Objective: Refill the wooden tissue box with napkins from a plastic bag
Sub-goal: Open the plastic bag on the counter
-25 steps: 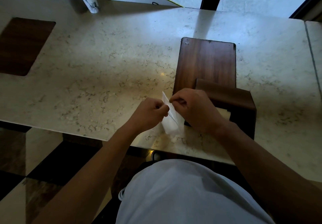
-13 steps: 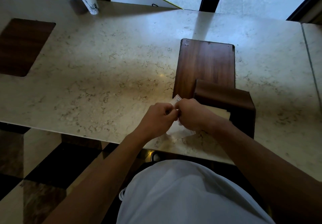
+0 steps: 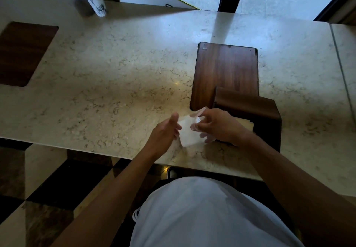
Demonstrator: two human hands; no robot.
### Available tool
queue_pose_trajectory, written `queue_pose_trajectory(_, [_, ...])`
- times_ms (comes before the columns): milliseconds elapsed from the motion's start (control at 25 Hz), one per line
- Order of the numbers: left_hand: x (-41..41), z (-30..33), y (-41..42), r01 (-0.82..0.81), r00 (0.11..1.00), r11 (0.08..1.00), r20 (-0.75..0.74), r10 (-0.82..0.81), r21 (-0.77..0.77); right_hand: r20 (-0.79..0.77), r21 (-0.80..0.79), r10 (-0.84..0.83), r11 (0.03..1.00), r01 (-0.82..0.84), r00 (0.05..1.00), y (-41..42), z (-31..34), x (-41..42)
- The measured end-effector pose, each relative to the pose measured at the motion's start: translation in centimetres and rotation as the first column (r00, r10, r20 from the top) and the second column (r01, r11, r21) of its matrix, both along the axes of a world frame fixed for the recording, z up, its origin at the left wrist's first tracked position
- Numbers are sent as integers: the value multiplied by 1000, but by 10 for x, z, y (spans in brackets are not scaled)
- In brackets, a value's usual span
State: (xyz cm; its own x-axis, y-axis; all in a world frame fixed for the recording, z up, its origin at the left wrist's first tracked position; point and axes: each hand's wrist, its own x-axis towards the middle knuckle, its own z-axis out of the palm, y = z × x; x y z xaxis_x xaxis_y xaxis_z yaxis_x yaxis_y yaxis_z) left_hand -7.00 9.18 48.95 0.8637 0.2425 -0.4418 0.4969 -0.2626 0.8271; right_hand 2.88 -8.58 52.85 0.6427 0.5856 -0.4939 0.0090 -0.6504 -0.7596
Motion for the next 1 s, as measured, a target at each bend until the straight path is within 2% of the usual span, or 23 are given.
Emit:
queue_pose_trajectory(40, [-1,-5,3,-65,998,997,-19,64,-42,-20,22,-22,1000,22,1000,-3,1,1])
queue_pose_trajectory(160, [-2,-19,12,-245,966,969,-93,242,-22,-184,186,-124,970,158,975,-12,10,4])
queue_pose_trajectory(200, [-2,-21,14,-287,952,955,-130,276,-78,-258,246,-155,944,220,954,-16,15,4])
queue_pose_trajectory(240, [-2,-23,16,-329,940,923,-163,301,-198,-325,294,-174,916,274,929,-20,20,4])
queue_pose_trajectory(280, [-2,-25,20,-371,927,857,-200,318,-357,-381,333,-179,889,315,907,-24,24,3])
queue_pose_trajectory(360, [-3,-26,30,-404,915,654,-273,297,-640,-452,387,-151,855,345,879,-32,28,2])
queue_pose_trajectory(400, [-3,-26,34,-393,920,581,-294,260,-713,-471,399,-132,850,345,872,-35,28,1])
queue_pose_trajectory(440, [-3,-26,35,-379,925,556,-305,225,-740,-485,403,-121,848,344,866,-37,28,0])
queue_pose_trajectory(600, [-2,-27,29,-364,931,587,-299,209,-723,-514,367,-170,842,395,841,-37,22,-5])
queue_pose_trajectory(760, [0,-22,22,-250,967,625,-223,123,-739,-527,315,-203,856,411,825,-40,15,-7])
queue_pose_trajectory(920, [0,-17,18,-254,967,590,-215,136,-767,-463,248,-234,892,378,855,-46,10,-8])
queue_pose_trajectory(1000, [0,-15,17,-243,970,581,-203,134,-777,-501,248,-223,889,385,836,-47,8,-6])
